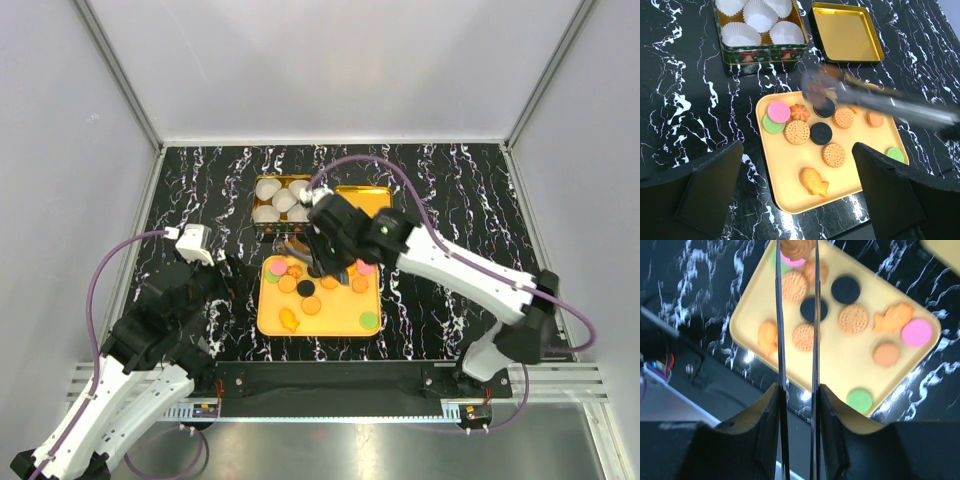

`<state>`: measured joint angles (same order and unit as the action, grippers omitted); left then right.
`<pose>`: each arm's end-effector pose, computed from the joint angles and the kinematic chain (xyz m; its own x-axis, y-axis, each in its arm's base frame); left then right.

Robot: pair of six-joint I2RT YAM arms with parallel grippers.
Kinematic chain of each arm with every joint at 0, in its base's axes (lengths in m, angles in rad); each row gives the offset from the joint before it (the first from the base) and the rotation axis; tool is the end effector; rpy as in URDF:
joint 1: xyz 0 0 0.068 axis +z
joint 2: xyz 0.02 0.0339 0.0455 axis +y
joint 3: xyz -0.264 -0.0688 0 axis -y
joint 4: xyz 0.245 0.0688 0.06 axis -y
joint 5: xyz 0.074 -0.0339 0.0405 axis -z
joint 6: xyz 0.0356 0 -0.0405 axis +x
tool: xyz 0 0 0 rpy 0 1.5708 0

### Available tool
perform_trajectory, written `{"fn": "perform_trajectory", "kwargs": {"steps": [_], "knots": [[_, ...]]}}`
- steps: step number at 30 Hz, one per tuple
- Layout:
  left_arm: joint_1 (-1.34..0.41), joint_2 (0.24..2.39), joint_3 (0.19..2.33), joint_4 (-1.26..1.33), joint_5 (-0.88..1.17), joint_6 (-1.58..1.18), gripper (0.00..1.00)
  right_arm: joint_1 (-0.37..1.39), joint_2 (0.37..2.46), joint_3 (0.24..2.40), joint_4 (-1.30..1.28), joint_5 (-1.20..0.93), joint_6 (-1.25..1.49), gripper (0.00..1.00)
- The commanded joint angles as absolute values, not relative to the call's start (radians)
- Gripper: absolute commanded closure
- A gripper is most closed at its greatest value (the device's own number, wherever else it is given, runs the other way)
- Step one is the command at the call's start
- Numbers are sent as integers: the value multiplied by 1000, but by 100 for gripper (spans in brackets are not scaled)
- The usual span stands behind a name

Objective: Pack the cookies

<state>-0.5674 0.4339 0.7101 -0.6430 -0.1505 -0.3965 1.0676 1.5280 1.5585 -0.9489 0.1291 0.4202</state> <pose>0.0887 -0.0502 0.3099 -0.4386 -0.1733 -0.8818 0.2645 0.9129 -0.3109 0.1574 0.2765 0.3578 -0.6889 -0.4126 -0.5960 -0.6024 0.7831 0.1543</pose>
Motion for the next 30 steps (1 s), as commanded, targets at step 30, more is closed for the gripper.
{"fn": "perform_trajectory", "kwargs": {"steps": [30], "knots": [[-279, 770, 920, -463, -12, -376, 1, 782, 2338, 2444, -805, 110, 160, 70]]}}
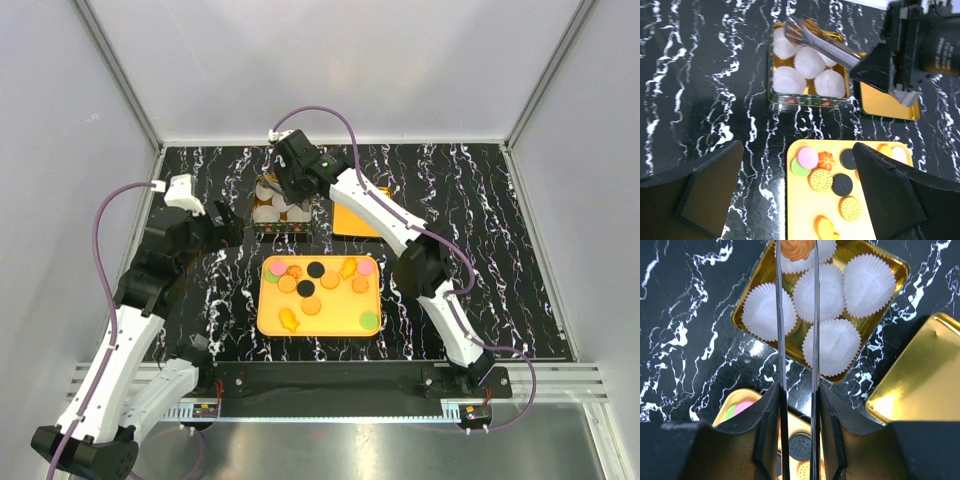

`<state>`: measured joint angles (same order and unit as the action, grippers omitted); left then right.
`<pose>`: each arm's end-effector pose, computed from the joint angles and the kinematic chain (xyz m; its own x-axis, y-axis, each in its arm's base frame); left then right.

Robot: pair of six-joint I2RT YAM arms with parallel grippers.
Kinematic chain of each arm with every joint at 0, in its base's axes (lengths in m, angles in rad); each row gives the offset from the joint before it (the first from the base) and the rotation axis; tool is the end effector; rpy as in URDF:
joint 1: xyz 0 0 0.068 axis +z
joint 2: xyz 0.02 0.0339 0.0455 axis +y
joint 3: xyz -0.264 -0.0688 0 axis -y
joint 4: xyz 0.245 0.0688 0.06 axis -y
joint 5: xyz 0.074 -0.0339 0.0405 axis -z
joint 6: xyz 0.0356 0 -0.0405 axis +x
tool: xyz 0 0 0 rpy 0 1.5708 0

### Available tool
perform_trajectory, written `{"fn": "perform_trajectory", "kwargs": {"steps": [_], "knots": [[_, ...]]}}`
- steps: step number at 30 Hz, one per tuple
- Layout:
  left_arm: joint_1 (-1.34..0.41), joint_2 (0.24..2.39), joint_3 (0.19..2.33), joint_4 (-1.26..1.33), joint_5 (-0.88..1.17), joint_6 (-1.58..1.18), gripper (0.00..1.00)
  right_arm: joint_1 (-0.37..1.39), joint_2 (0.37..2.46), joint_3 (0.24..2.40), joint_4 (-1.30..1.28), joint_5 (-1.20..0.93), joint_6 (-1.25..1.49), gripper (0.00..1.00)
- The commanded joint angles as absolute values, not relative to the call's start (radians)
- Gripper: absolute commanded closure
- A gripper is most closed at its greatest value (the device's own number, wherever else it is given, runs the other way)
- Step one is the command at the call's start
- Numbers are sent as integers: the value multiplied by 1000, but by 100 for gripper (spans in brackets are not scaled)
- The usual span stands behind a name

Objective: Pack the cookies

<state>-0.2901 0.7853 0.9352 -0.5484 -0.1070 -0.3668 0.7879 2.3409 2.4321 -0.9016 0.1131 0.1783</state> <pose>0.1615 -0.0442 0.3536 -0.4153 -0.2482 -0.8752 0.0441 0.9554 -0.2918 0.3680 0.3641 0.3058 -0.6181 -0.3714 -0.6928 -0.5485 0.8351 0.0418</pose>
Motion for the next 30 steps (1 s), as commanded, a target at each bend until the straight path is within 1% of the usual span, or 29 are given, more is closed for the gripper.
{"fn": "perform_trajectory", "kwargs": {"steps": [1, 9, 16, 19, 23, 27, 30], "knots": [[-278, 767, 913, -459, -9, -376, 1, 781, 2341, 2441, -799, 109, 160, 70], [-272, 746, 870, -445, -6, -376, 1, 781, 2390, 2462, -810, 117, 163, 69], [-270, 736, 857, -442, 18, -376, 1, 782, 2404, 2470, -811, 126, 158, 67], [-270, 732, 854, -442, 20, -376, 1, 782, 2410, 2473, -815, 133, 156, 61], [-270, 730, 853, -440, 23, -376, 1, 782, 2413, 2476, -816, 133, 161, 59], [-270, 729, 851, -439, 26, -376, 1, 781, 2416, 2483, -818, 138, 163, 53], [-270, 726, 850, -439, 26, -376, 1, 781, 2427, 2508, -828, 140, 161, 51]]}}
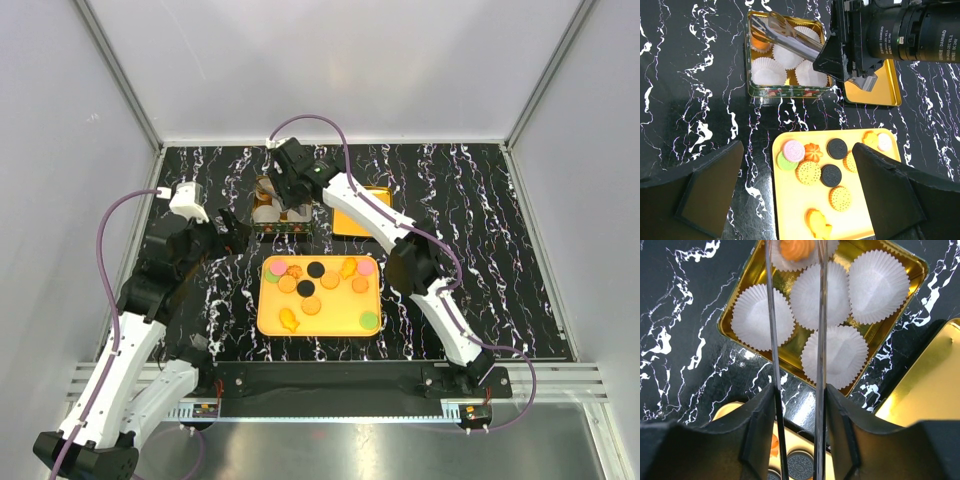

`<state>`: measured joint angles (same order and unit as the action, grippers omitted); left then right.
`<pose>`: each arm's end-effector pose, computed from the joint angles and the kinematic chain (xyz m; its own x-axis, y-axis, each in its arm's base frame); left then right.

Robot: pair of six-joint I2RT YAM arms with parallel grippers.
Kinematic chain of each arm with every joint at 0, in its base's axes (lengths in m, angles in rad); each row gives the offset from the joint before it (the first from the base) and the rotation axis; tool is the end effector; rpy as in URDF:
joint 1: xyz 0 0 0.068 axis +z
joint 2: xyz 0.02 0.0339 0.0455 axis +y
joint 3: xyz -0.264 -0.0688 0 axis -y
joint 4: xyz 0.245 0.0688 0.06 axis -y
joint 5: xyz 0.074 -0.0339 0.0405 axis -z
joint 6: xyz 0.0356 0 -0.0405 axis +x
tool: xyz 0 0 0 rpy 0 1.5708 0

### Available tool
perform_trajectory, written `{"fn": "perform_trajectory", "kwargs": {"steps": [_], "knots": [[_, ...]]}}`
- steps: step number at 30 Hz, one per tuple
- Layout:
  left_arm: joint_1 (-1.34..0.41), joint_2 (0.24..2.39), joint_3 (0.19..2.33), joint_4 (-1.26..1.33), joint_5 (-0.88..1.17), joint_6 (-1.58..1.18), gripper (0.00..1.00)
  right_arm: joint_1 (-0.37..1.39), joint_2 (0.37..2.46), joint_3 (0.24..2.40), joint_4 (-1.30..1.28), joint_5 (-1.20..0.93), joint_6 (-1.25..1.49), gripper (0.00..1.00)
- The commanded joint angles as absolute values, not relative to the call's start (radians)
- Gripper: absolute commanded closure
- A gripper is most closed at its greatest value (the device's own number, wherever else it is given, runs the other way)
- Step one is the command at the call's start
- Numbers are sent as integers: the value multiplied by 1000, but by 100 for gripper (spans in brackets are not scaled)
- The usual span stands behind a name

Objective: Pack the cookies

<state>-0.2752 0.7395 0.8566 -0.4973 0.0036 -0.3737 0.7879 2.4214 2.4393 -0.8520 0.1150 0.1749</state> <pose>0.1569 -0.0444 0.3390 -0.4329 -0.2571 -0.8640 0.1256 0.9319 -0.3402 0.3808 0.3769 0.2710 -0.6275 -0.3856 -0.6764 -0.5490 0.8352 0.0332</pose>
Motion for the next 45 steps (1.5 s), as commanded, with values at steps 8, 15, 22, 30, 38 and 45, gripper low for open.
{"fn": "perform_trajectory", "kwargs": {"steps": [8, 15, 22, 30, 38, 45], "knots": [[-270, 718, 850, -442, 18, -373, 1, 782, 2430, 2543, -844, 135, 158, 48], [-264, 712, 851, -440, 21, -373, 1, 782, 2375, 2556, -857, 126, 167, 51], [-259, 709, 848, -436, 40, -376, 1, 784, 2272, 2517, -899, 123, 189, 53], [-255, 715, 848, -436, 46, -376, 1, 796, 2016, 2204, -923, 94, 244, 56], [-252, 719, 847, -434, 49, -377, 1, 939, 1790, 1896, -992, 124, 276, 57], [-250, 726, 848, -439, 37, -373, 1, 1014, 1661, 1642, -976, 54, 343, 57]]}}
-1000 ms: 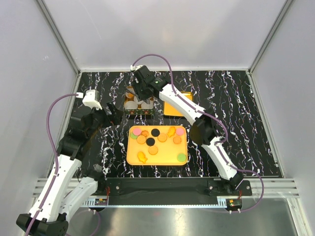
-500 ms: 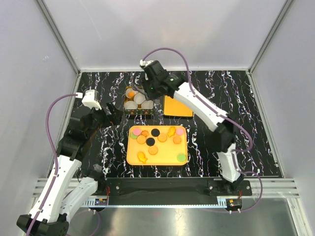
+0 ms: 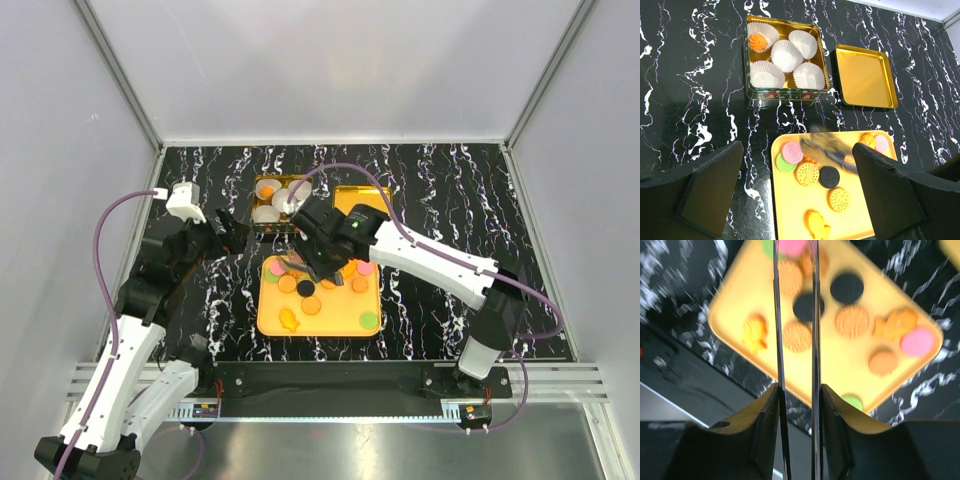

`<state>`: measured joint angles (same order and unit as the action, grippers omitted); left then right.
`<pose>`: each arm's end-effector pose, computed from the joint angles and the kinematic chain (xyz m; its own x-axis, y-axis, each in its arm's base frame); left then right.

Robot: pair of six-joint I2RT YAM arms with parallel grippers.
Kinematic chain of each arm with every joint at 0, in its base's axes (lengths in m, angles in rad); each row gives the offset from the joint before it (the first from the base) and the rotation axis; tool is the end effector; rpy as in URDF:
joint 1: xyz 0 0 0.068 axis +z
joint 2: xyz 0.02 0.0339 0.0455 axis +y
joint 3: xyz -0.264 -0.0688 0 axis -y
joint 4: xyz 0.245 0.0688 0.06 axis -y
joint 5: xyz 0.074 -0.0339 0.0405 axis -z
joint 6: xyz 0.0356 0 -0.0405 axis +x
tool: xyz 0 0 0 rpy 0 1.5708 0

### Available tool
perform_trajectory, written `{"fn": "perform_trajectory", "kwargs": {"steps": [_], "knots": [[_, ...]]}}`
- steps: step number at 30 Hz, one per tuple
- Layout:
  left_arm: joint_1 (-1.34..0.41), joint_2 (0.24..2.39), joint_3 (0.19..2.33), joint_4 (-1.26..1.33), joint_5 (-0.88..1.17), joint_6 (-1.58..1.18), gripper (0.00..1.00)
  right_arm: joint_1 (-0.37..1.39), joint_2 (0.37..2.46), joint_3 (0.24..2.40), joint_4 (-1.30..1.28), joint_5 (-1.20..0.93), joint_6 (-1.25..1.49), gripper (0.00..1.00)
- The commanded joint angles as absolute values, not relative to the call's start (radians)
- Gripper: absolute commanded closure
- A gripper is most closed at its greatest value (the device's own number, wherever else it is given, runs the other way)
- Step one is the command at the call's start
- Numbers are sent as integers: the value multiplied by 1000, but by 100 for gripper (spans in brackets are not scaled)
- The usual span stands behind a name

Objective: Pack the cookies

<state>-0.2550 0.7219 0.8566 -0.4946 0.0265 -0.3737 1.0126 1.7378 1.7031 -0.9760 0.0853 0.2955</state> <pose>0.1538 -0.0411 0.3417 -0.4181 -0.2681 -0.8679 0.1327 0.9272 -0.3504 0.1980 0.3114 0.3325 -0.6684 -0.5226 -0.5293 -0.6549 0.7509 0.0857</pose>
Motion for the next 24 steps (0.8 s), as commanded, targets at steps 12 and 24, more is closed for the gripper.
{"fn": "perform_trajectory", "kwargs": {"steps": [12, 24], "knots": [[-250, 738, 847, -439, 37, -373, 1, 1127, 1591, 1568, -1031, 17, 420, 56], [-250, 746, 845, -442, 40, -373, 1, 1192, 1646, 1574, -1075, 14, 416, 52]]}}
